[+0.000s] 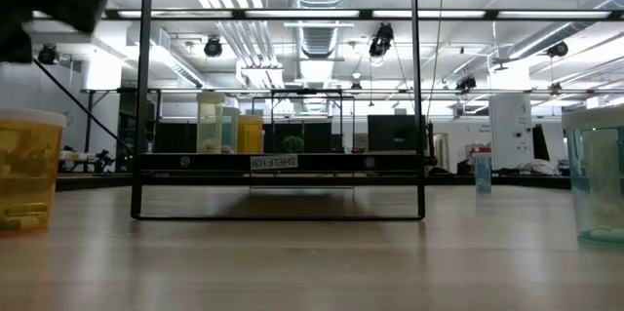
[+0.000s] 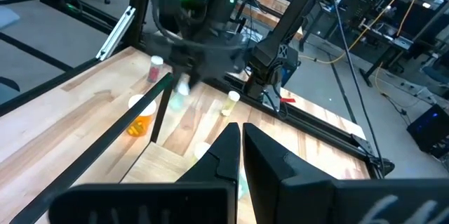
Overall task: Pick and place medicine bottles onto shelf by color
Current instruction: Put the green pill bottle on the shelf aligned with other green pill bottle
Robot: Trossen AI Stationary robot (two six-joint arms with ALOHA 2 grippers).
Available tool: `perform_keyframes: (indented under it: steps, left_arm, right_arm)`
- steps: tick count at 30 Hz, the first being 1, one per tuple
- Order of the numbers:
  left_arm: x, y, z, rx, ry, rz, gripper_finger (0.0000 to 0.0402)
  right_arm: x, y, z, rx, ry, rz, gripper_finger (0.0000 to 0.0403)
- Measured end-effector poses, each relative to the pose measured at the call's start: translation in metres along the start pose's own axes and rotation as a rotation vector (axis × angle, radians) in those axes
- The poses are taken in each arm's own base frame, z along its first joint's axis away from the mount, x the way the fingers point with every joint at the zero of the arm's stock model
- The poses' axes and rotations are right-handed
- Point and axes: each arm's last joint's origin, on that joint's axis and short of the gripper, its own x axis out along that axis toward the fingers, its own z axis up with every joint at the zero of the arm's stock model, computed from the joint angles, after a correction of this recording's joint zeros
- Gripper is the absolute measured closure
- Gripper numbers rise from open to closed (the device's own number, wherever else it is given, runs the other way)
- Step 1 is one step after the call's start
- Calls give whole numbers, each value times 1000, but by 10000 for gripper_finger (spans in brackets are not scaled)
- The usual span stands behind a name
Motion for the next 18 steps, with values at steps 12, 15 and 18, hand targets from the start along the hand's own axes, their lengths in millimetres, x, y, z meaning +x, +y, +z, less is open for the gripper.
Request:
perform_keyframes:
  steps: [12, 15, 18]
  left_arm:
    - [-114, -33, 15, 325, -120, -173, 305]
    - [-141, -33, 20, 376, -255, -159, 304]
    - [-162, -28, 30, 445, -392, -100, 304]
  right_arm:
    - [0, 0, 0, 0, 1, 1, 394]
    - [0, 0, 0, 0, 2, 1, 394]
    - [0, 0, 0, 0, 2, 1, 394]
